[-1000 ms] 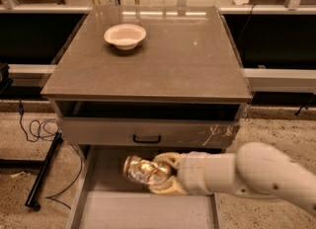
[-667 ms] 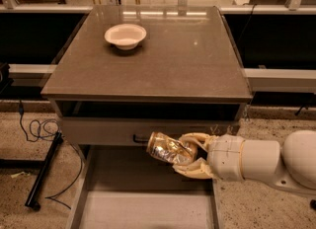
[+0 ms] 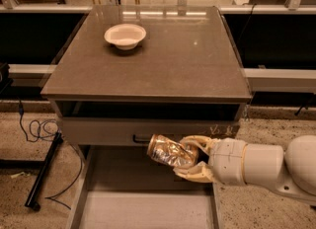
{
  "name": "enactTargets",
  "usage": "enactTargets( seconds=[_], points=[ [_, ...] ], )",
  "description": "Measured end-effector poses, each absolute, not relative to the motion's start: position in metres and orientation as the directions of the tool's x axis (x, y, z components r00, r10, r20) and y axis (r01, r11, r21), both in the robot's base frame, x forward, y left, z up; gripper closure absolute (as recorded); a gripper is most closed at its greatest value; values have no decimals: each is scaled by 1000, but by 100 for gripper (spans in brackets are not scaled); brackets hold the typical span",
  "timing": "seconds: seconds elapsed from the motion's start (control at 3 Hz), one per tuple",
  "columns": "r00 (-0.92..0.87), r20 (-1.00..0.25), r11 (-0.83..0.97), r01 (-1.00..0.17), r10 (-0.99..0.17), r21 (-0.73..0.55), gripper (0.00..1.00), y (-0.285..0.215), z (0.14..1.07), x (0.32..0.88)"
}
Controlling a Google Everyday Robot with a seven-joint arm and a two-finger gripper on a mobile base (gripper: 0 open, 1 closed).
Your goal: Pick orange can from middle drawer and place on counter
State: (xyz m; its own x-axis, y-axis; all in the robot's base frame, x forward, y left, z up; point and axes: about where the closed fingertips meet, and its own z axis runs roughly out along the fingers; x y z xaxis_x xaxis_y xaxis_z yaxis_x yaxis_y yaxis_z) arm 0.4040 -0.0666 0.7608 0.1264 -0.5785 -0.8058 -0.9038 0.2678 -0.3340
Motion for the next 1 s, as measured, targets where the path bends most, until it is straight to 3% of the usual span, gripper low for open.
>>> enactTargets(
  seconds=[0.67,1.0],
  points=[
    [187,-777,256,-876,-600,-409,100,-68,798,413],
    [170,-782,282,-870,-599,-405,100,-86,809,450]
  ],
)
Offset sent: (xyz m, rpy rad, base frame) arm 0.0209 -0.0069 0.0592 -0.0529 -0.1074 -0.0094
